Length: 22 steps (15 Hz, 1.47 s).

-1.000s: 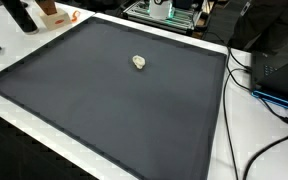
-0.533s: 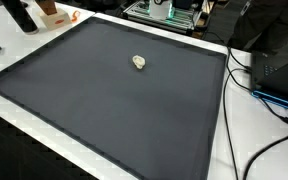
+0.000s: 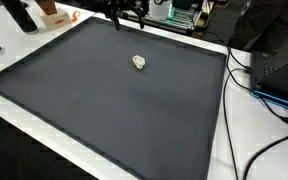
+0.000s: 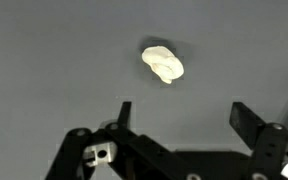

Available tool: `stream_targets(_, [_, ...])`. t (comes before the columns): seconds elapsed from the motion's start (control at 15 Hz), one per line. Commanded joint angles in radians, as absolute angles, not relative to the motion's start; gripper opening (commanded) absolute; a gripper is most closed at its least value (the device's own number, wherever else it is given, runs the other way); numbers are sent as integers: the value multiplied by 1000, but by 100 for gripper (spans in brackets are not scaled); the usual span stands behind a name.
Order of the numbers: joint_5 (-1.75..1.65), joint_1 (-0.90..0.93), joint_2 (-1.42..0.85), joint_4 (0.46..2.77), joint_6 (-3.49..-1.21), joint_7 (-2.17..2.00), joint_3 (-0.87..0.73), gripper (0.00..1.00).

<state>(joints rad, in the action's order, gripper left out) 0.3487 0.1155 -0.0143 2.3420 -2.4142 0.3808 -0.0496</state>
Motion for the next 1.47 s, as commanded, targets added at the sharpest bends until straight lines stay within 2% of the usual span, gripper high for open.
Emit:
stream_targets(0.0, [352, 87, -113, 2298, -2463, 338, 0, 100])
stream_targets(0.53, [190, 94, -217, 2268, -2564, 97, 20, 100])
stream_targets(1.0, [-129, 152, -233, 2221, -2478, -270, -8, 100])
stream_targets(1.4, [-288, 213, -248, 2160, -2355, -394, 20, 100])
